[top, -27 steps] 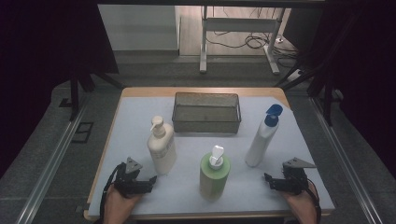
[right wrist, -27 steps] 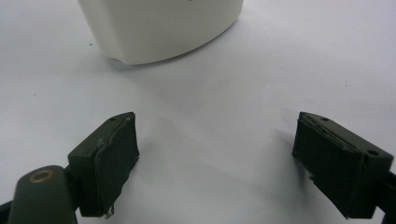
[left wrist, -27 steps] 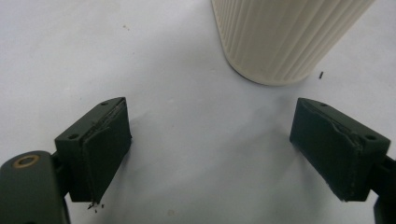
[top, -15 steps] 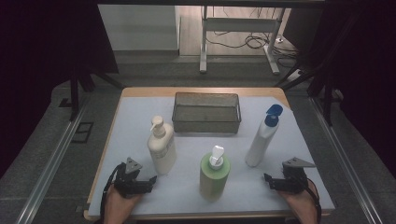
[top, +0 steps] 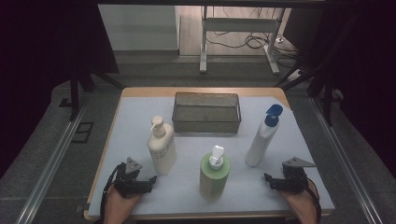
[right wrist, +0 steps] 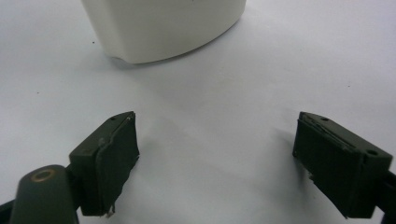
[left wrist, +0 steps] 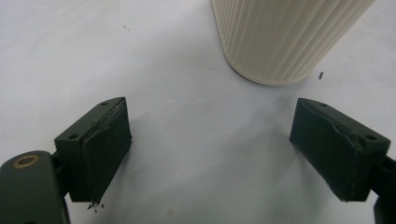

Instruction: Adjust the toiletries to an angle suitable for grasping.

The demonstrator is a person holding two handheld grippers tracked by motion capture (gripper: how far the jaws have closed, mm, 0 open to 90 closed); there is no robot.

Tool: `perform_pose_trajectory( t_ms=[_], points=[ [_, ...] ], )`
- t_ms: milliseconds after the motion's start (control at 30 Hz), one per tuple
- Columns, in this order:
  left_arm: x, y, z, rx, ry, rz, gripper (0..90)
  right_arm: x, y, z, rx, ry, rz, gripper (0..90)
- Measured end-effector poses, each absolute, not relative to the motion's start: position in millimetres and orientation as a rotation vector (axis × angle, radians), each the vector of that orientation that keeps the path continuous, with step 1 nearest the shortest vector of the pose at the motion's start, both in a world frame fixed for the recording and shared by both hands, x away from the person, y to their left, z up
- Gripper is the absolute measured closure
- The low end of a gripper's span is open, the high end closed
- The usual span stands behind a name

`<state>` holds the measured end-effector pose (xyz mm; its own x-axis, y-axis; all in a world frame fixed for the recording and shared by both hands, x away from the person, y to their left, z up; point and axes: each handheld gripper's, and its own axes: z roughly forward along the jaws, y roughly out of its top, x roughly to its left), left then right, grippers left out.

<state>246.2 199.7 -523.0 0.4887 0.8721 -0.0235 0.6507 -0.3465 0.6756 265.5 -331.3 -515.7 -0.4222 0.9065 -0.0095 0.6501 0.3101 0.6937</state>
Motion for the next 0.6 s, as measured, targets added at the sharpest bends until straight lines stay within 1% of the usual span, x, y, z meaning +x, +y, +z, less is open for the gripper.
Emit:
perform_pose_trajectory(
  t_ms=[67, 100, 133, 200, 233, 267, 333, 367, 400, 433, 533, 600],
  points=[
    [246, 200, -523, 2.11, 1.249, 0.457, 12.3, 265, -331, -514, 1.393, 2.184, 0.872, 18.1],
    [246, 200, -523, 2.109, 1.249, 0.458, 12.3, 264, -331, -513, 1.391, 2.187, 0.877, 22.2],
    [246, 200, -523, 2.109, 1.249, 0.458, 12.3, 264, -331, -513, 1.391, 2.187, 0.877, 22.2],
    [246, 200, -523, 2.11, 1.248, 0.457, 12.3, 264, -331, -512, 1.383, 2.194, 0.881, 25.8],
    [246, 200, -523, 2.11, 1.248, 0.457, 12.3, 263, -331, -511, 1.371, 2.198, 0.889, 31.3],
    [246, 200, -523, 2.11, 1.248, 0.457, 12.3, 263, -331, -511, 1.371, 2.198, 0.889, 31.3],
    [246, 200, -523, 2.109, 1.248, 0.458, 12.3, 262, -331, -509, 1.35, 2.196, 0.903, 37.5],
    [246, 200, -523, 2.109, 1.248, 0.458, 12.4, 261, -332, -507, 1.326, 2.188, 0.911, 43.7],
    [246, 200, -523, 2.109, 1.248, 0.458, 12.4, 261, -332, -507, 1.326, 2.188, 0.911, 43.7],
    [246, 200, -523, 2.109, 1.248, 0.458, 12.4, 260, -332, -505, 1.31, 2.183, 0.917, 46.0],
    [246, 200, -523, 2.109, 1.248, 0.459, 12.4, 259, -336, -502, 1.292, 2.175, 0.957, 56.8],
    [246, 200, -523, 2.109, 1.248, 0.459, 12.5, 259, -337, -502, 1.28, 2.18, 0.967, 57.8]
  ],
)
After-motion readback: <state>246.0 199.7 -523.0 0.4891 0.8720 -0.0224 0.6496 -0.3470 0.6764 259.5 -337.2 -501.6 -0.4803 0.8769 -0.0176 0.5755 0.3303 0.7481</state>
